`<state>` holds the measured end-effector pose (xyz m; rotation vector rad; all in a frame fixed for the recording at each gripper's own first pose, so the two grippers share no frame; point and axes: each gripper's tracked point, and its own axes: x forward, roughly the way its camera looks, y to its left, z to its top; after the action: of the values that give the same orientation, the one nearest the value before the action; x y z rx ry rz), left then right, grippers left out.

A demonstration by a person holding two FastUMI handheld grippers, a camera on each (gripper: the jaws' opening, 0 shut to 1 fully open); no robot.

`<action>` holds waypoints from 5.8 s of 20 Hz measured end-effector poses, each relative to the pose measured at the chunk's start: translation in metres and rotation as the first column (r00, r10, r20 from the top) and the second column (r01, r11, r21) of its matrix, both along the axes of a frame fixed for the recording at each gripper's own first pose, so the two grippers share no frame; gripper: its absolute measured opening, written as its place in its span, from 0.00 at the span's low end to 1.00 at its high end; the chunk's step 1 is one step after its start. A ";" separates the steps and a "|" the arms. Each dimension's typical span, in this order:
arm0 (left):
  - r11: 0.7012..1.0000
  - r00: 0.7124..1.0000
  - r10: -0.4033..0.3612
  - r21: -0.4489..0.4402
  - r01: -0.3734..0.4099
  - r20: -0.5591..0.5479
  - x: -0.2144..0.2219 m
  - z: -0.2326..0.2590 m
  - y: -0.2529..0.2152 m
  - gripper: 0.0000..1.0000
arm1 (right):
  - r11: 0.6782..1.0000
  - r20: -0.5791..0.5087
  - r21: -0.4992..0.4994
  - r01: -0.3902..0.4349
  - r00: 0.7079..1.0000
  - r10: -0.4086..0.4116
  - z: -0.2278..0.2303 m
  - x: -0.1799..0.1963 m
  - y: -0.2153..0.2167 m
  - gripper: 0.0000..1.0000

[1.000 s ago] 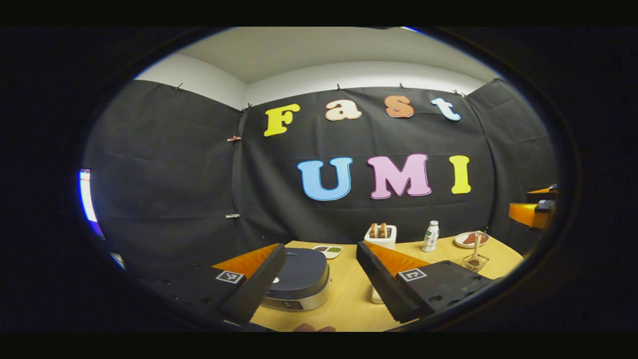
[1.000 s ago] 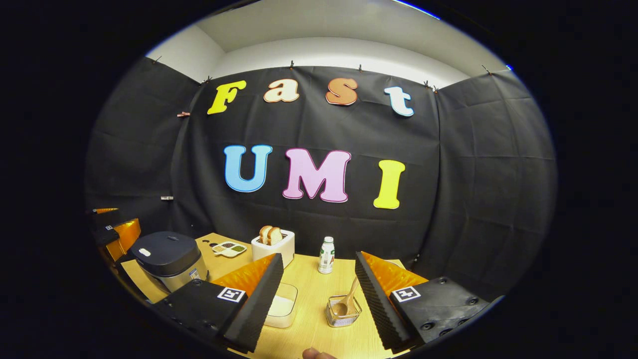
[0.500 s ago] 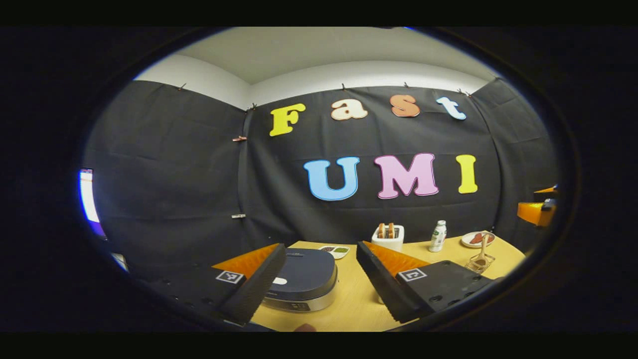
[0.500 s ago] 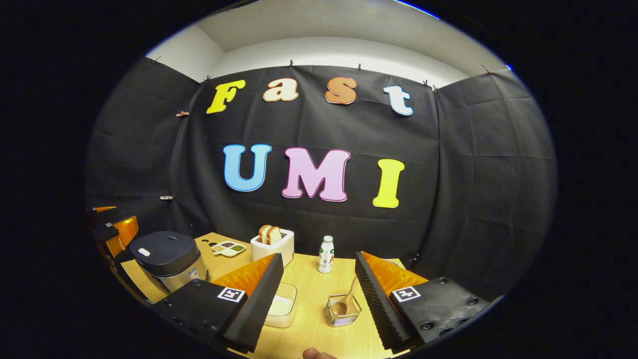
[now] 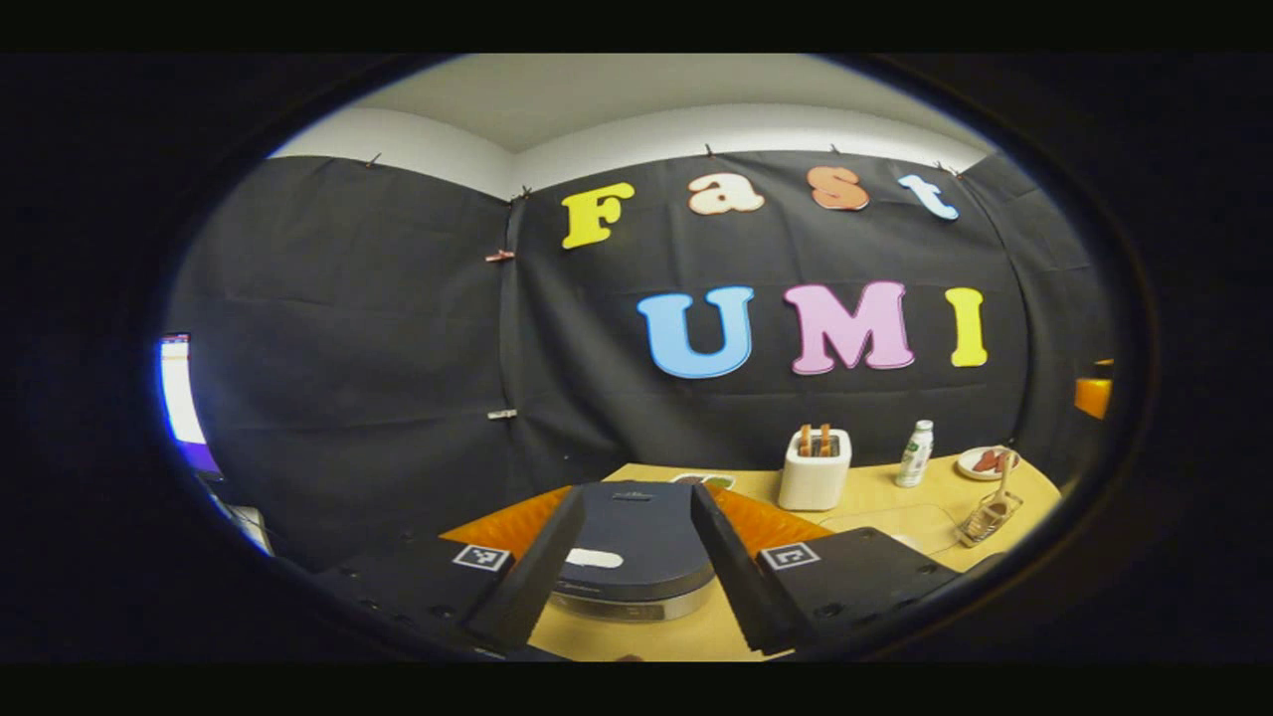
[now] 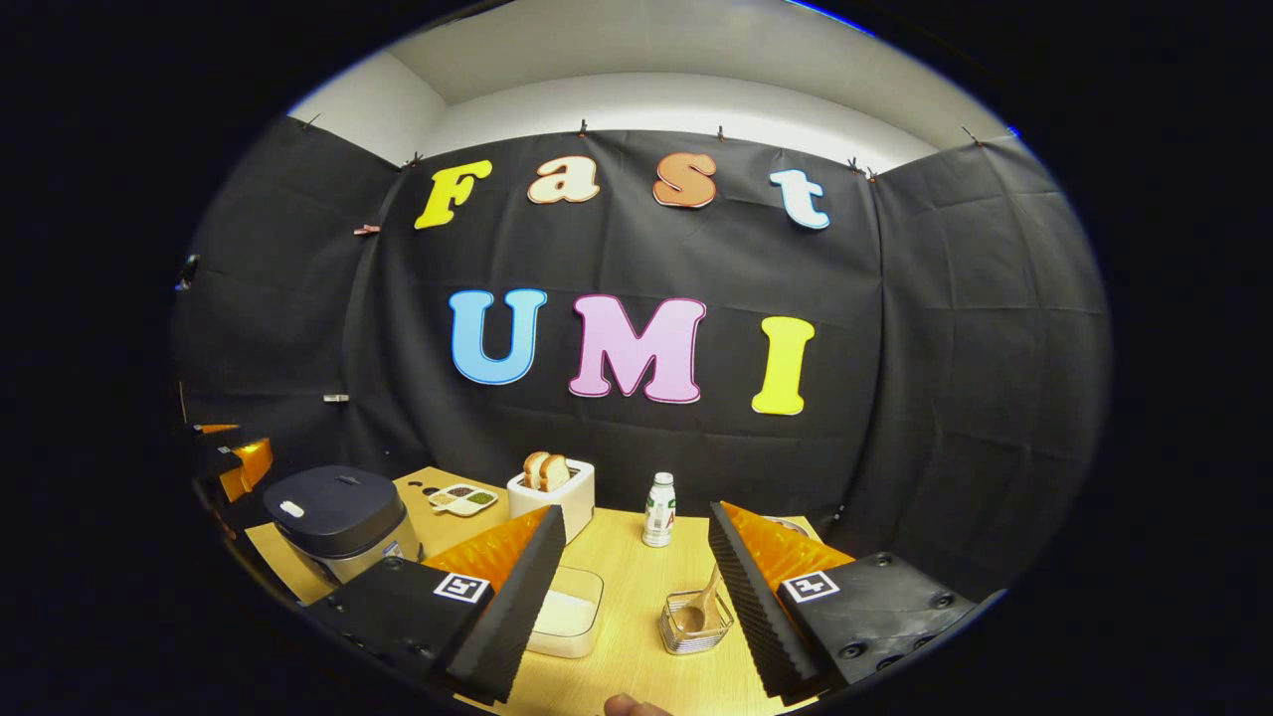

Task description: Close the left gripper, press the button to open the rice cooker; take a wooden spoon from the chopstick holder with the right hand, scoop a spoonful of rice and pour it into the rice cooker, then put the wooden spoon back into the chopstick holder.

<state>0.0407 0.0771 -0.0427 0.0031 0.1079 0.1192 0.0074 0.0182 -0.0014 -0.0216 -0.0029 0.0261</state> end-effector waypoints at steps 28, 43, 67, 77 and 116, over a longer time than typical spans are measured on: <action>0.988 0.946 -0.006 -0.145 -0.044 -0.325 0.061 -0.134 0.046 0.09 | 1.000 -0.044 -0.008 0.013 0.999 -0.013 -0.015 0.008 0.038 0.91; 0.989 0.960 0.018 -0.138 -0.059 -0.279 0.058 -0.133 0.045 0.10 | 1.000 -0.033 -0.014 -0.007 0.999 0.006 -0.010 -0.002 0.043 0.91; 0.997 0.997 -0.027 0.080 0.020 0.079 0.043 0.039 0.018 0.28 | 1.000 -0.060 0.021 -0.014 0.998 0.016 -0.017 -0.008 0.024 0.91; 0.999 0.998 -0.035 0.030 0.033 0.058 -0.006 0.043 -0.006 0.88 | 0.998 -0.083 0.062 -0.022 0.996 0.028 -0.033 0.036 -0.005 0.91; 0.981 0.997 0.059 -0.181 -0.066 -0.045 -0.047 0.006 -0.027 0.95 | 0.945 -0.562 0.283 0.163 0.827 0.025 -0.260 0.236 -0.119 0.40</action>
<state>-0.0060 0.0502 -0.0365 -0.1809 0.1579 0.1717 0.2434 -0.1012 -0.2617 0.3161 0.5881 -0.0437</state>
